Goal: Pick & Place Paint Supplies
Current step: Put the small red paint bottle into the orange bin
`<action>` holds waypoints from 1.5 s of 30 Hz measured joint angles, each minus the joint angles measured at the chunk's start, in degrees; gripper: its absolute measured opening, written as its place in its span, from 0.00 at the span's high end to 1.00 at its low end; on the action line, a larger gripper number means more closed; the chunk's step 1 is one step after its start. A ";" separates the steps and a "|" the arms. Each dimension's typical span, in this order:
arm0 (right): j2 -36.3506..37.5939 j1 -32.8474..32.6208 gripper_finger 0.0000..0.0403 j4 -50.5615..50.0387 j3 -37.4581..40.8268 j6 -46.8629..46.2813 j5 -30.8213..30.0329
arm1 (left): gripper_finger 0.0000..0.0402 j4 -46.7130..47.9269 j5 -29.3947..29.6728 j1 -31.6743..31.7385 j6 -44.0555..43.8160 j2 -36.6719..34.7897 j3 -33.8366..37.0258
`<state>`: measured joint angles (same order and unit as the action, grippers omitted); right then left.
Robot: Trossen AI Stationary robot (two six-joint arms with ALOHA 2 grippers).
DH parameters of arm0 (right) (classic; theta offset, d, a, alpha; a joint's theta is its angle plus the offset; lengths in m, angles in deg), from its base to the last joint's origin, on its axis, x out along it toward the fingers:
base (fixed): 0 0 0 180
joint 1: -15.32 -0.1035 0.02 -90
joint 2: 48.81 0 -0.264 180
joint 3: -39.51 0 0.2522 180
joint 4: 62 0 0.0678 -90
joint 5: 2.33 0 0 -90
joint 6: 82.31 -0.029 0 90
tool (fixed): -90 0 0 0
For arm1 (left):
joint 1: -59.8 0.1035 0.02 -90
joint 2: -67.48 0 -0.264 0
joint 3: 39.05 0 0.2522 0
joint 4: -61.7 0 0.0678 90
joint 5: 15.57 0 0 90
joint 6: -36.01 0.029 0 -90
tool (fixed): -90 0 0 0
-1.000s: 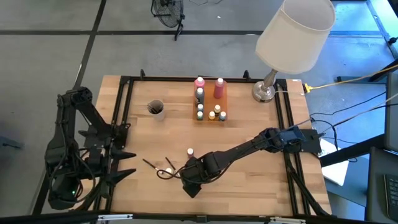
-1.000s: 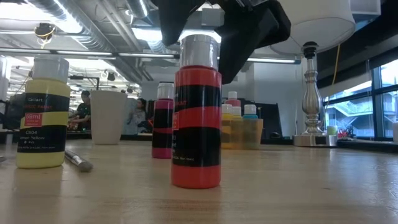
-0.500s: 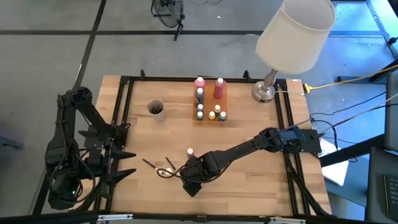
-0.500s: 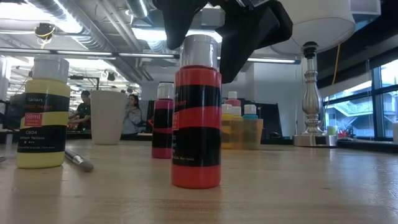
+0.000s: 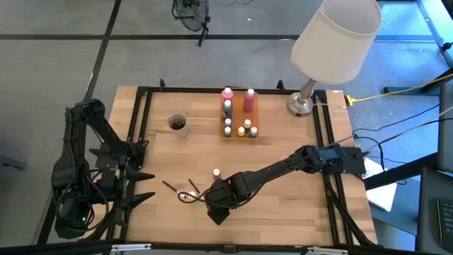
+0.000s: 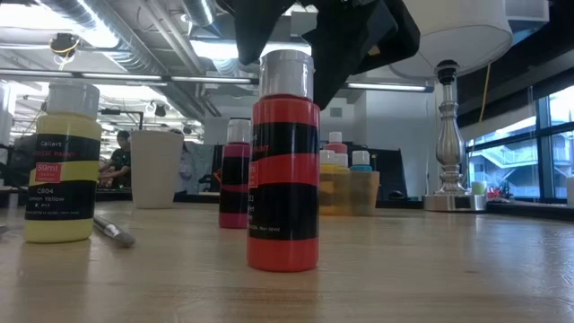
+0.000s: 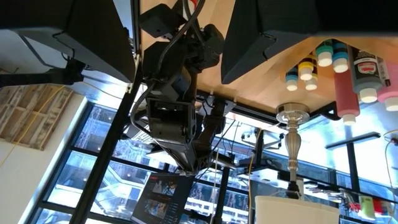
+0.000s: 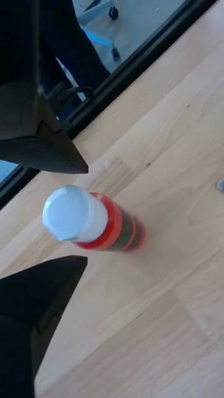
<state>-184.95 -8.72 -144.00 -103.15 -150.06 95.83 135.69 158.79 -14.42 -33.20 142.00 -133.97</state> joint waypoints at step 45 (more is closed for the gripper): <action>-1.70 1.90 0.56 -0.84 -0.02 -0.87 5.50 | 0.41 0.02 0.00 0.00 0.98 0.02 0.00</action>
<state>-186.65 -6.82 -144.84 -103.17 -150.93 101.33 135.71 158.79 -14.42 -32.22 142.02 -133.97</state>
